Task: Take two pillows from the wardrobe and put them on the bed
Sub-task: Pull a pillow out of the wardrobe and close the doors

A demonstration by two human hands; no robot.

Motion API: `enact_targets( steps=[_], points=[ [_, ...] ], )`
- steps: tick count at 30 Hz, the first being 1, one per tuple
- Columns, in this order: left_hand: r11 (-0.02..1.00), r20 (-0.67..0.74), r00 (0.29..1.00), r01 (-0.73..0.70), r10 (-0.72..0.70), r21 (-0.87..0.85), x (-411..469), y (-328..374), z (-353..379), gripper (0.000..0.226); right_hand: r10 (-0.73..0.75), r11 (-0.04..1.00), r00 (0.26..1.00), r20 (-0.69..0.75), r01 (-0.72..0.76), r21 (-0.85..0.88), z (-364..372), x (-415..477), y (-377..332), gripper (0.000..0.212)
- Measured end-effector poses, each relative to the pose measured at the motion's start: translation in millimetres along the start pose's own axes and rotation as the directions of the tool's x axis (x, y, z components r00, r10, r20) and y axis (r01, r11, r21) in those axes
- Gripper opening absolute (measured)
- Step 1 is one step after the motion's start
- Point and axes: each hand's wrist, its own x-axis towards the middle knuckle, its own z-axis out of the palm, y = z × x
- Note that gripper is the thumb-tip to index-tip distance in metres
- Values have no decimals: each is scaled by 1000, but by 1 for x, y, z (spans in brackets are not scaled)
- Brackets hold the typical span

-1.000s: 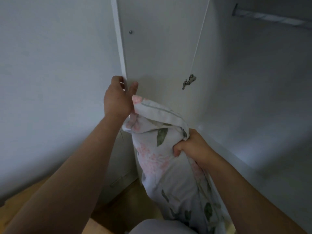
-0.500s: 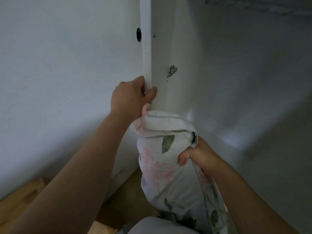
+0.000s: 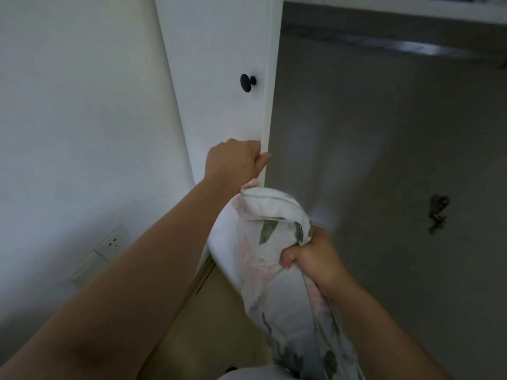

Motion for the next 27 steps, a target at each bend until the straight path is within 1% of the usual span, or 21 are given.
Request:
enact_targets(
  steps=[2, 6, 9, 12, 16, 18, 21, 23, 25, 27],
  points=[
    [999, 1, 1000, 5, -5, -34, 15, 14, 11, 44, -7, 1000, 998, -69, 6, -12, -12, 1, 2, 36],
    [998, 26, 1000, 8, -6, -67, 43, 33, 27, 45, -37, 999, 984, -176, 37, -6, -32, 14, 7, 31],
    [999, 21, 999, -30, 30, -34, 61, 36, 37, 49, -42, 999, 970, -240, 39, -14, -42, 31, 7, 31],
    [998, 45, 997, -66, 66, -5, 81, 38, 42, 51, -22, 1000, 954, -298, 25, 7, -50, 46, 2, 31],
    [991, 69, 991, -114, 119, -68, 108, 43, 55, 49, 10, 1000, 919, -395, -7, 11, -56, 69, -10, 23],
    [984, 56, 985, -159, 164, -81, 122, 43, 63, 49, 35, 999, 897, -440, -19, 42, -56, 79, -14, 21],
    [952, -18, 954, -299, 299, -64, 141, 38, 78, 52, 64, 998, 855, -515, -54, 33, -50, 95, -21, 26],
    [907, -95, 909, -414, 406, -78, 153, 30, 89, 51, 96, 994, 801, -591, -104, 20, -42, 109, -26, 28],
    [878, -133, 878, -472, 460, -77, 156, 24, 93, 47, 134, 986, 752, -645, -166, 10, -37, 117, -32, 23],
    [858, -140, 863, -500, 485, -115, 161, 21, 93, 43, 168, 979, 690, -704, -199, 38, -31, 125, -39, 22]
  ],
)
